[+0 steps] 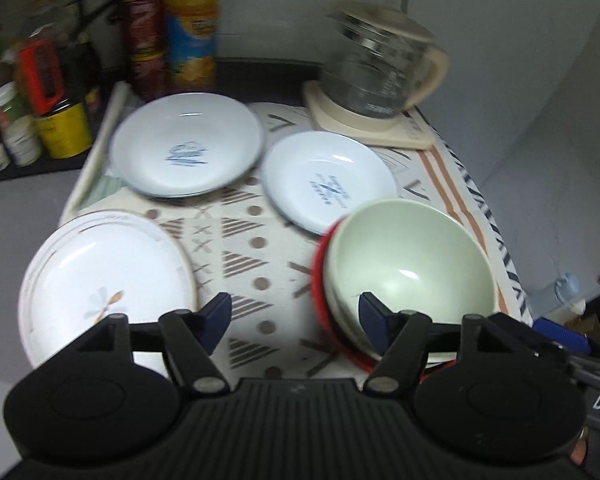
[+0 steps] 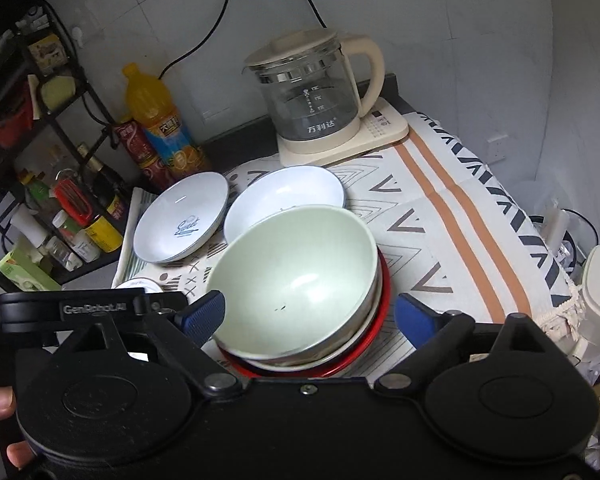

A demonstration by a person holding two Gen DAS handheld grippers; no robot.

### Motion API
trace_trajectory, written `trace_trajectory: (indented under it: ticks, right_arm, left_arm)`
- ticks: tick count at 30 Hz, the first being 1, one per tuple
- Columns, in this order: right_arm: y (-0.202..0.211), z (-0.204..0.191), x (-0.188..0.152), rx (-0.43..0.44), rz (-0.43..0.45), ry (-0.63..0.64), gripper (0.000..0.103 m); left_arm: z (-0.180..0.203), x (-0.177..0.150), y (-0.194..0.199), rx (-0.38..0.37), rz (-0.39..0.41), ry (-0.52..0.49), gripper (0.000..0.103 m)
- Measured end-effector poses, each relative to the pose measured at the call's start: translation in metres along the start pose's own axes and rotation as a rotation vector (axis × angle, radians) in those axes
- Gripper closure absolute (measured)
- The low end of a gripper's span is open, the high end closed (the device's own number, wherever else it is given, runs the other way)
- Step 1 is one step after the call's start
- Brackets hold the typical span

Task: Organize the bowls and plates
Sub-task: 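Open both grippers and pull them back from the bowl stack, then move both grippers toward the white 'Sweet Bakery' plate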

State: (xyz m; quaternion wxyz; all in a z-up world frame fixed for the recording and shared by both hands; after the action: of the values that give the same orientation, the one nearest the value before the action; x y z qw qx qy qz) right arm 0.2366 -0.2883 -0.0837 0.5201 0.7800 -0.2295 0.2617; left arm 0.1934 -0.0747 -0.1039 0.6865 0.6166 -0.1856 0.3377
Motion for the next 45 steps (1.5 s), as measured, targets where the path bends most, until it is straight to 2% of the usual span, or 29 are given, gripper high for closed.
trace_trajectory:
  ticks: [3,8,13,22,29,45]
  right_arm:
    - [0.002,-0.003,-0.004,0.007,0.003,-0.003,0.011]
    - [0.01,-0.014,-0.009,0.02,0.026,0.016,0.004]
    - [0.009,-0.031,-0.014,0.043,0.023,0.038,0.002]
    - [-0.002,-0.079,-0.024,0.099,0.009,0.122,0.0]
    - [-0.019,-0.113,-0.035,0.116,-0.012,0.192,0.0]
    - [-0.064,-0.166,-0.045,0.037,-0.037,0.208,0.0]
  left_arm:
    - [-0.019,-0.004,0.011,0.03,0.021,0.042,0.025]
    - [-0.043,-0.011,0.026,0.073,0.037,0.061,0.024]
    - [-0.061,-0.014,0.04,0.097,0.052,0.065,0.023]
    - [-0.101,-0.022,0.043,0.126,0.03,0.068,0.02]
    - [-0.14,-0.024,0.032,0.098,-0.015,0.075,0.02]
    - [-0.196,0.005,-0.006,0.012,-0.062,0.035,0.02]
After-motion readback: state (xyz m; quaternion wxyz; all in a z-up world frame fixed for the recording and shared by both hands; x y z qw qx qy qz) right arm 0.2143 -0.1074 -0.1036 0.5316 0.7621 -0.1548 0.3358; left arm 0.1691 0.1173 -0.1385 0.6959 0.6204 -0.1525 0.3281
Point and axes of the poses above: each gripper's, at about its wrist camera, not at the fingertips, and y roughly against the way its jaws point, z to its right, x to its top, the point moved 8 cm from there along -y, roughly the way its jaws point, and after that the axes turned 11 degrees about z, right-handed, at the moved point
